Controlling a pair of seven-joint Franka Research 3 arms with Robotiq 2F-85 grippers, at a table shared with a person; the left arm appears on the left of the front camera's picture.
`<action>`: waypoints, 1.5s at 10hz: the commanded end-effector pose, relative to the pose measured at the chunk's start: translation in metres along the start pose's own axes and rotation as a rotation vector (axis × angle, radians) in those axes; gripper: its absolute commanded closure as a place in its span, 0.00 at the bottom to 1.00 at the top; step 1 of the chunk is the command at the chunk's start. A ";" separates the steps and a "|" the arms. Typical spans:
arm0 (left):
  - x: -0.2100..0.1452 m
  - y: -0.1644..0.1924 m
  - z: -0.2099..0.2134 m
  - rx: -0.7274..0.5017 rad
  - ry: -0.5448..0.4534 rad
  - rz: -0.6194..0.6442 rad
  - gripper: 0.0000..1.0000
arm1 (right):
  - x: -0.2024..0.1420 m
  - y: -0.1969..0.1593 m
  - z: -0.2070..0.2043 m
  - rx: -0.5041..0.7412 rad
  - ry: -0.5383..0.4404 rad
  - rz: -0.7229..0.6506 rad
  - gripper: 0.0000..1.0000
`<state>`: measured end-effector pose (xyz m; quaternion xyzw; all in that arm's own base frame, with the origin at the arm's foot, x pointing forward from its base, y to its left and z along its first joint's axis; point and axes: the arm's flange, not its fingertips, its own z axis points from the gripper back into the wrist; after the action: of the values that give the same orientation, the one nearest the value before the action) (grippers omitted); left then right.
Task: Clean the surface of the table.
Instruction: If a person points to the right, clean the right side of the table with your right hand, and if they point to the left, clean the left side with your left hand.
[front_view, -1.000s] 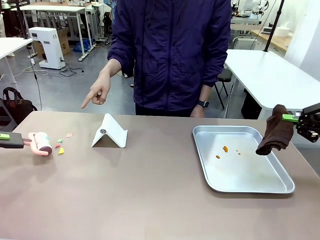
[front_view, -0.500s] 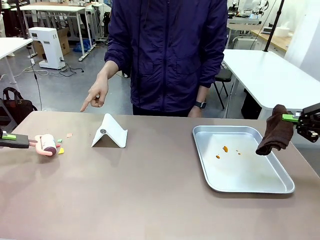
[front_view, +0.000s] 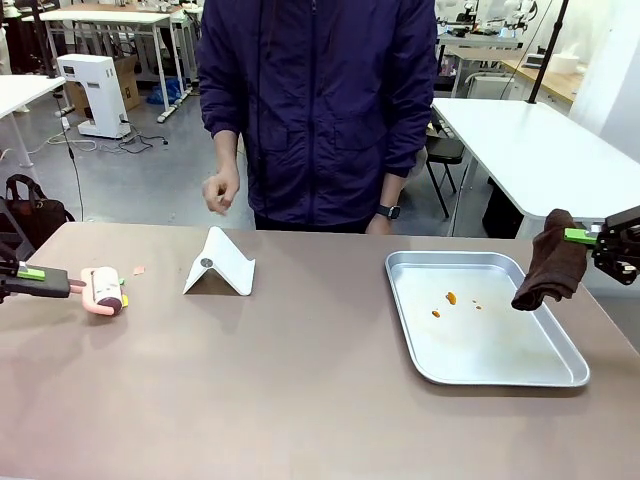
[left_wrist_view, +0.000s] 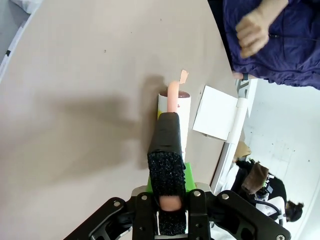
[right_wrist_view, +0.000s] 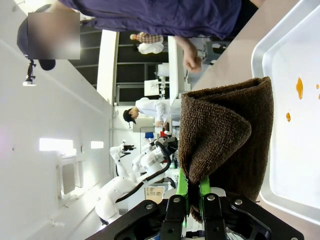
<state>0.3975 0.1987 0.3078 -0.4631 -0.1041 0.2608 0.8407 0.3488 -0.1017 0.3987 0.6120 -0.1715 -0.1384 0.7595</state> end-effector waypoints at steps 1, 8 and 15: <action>-0.013 0.005 -0.023 0.108 0.018 -0.027 0.78 | -0.001 0.004 0.001 0.010 0.004 -0.012 1.00; -0.012 -0.022 -0.067 0.143 0.107 -0.075 0.78 | -0.001 0.004 0.001 0.010 0.004 -0.012 1.00; -0.007 -0.053 -0.030 -0.139 0.071 -0.153 0.78 | -0.001 0.004 0.001 0.010 0.004 -0.012 1.00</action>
<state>0.4308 0.1438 0.3228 -0.4763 -0.1083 0.1919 0.8512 0.3489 -0.1016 0.3986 0.6121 -0.1713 -0.1385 0.7595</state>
